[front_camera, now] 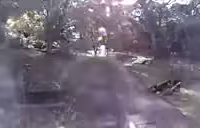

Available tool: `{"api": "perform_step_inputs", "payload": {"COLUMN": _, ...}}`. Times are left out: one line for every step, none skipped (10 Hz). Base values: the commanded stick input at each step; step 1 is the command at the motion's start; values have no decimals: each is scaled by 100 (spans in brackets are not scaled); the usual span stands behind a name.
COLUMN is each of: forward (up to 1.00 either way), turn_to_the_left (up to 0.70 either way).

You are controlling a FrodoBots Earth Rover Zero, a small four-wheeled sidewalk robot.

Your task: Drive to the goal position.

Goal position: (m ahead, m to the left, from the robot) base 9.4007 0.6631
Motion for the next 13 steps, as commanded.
{"api": "perform_step_inputs", "payload": {"forward": 100, "turn_to_the_left": 0}}
{"api": "perform_step_inputs", "payload": {"forward": 100, "turn_to_the_left": 0}}
{"api": "perform_step_inputs", "payload": {"forward": 100, "turn_to_the_left": 0}}
{"api": "perform_step_inputs", "payload": {"forward": 100, "turn_to_the_left": 0}}
{"api": "perform_step_inputs", "payload": {"forward": 100, "turn_to_the_left": 0}}
{"api": "perform_step_inputs", "payload": {"forward": 100, "turn_to_the_left": 0}}
{"api": "perform_step_inputs", "payload": {"forward": 100, "turn_to_the_left": 0}}
{"api": "perform_step_inputs", "payload": {"forward": 100, "turn_to_the_left": 0}}
{"api": "perform_step_inputs", "payload": {"forward": 100, "turn_to_the_left": -22}}
{"api": "perform_step_inputs", "payload": {"forward": 100, "turn_to_the_left": -40}}
{"api": "perform_step_inputs", "payload": {"forward": 100, "turn_to_the_left": -40}}
{"api": "perform_step_inputs", "payload": {"forward": 100, "turn_to_the_left": -40}}
{"api": "perform_step_inputs", "payload": {"forward": 100, "turn_to_the_left": -40}}
